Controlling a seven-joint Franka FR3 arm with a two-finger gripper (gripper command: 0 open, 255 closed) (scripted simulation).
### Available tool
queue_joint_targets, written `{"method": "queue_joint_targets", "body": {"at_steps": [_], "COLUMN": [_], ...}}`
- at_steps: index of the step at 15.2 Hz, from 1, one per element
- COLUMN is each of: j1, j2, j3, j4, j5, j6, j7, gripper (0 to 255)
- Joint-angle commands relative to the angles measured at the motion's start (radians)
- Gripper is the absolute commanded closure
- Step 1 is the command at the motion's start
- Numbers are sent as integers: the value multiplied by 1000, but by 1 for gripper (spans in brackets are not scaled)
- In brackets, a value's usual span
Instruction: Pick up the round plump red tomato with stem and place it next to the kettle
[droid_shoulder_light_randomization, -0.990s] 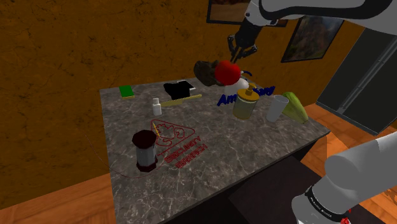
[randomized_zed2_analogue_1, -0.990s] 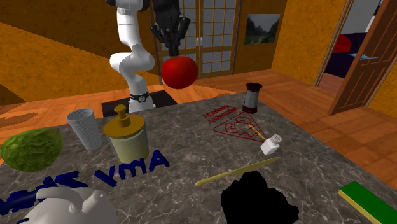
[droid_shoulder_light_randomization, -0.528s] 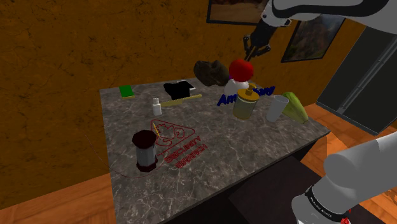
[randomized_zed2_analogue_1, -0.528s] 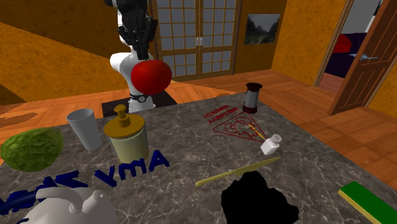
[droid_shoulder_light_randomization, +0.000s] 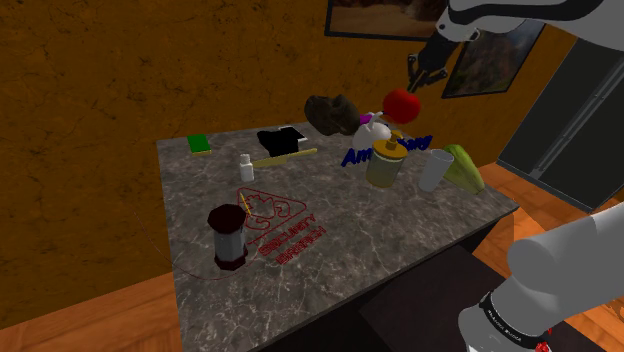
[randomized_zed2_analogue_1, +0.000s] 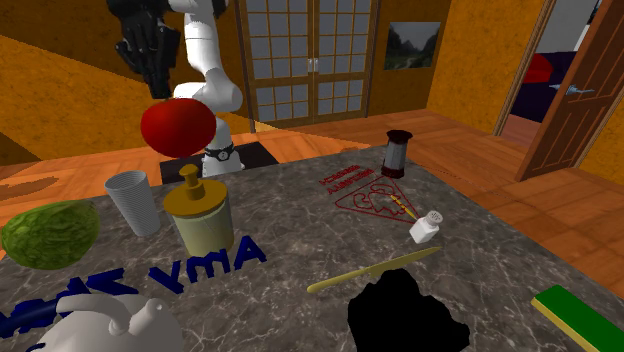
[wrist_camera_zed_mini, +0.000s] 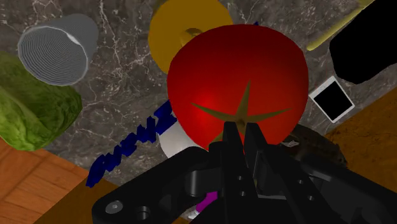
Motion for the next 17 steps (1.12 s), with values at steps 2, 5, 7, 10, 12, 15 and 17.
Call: {"method": "queue_joint_targets", "body": {"at_steps": [2, 5, 7, 10, 12, 15, 17], "j1": [-26, -52, -70, -92, -92, -91, -91], "j2": [24, 65, 97, 142, 137, 131, 129], "j3": [-45, -84, -109, -139, -138, -138, -137], "j4": [20, 63, 98, 150, 118, 71, 41], "j5": [7, 11, 15, 21, 23, 26, 28], "j6": [-4, -15, -25, -40, -12, 29, 55], "j7": [-73, -139, -181, -233, -237, -244, -248], "gripper": [255, 255, 255, 255, 255, 255, 255]}}
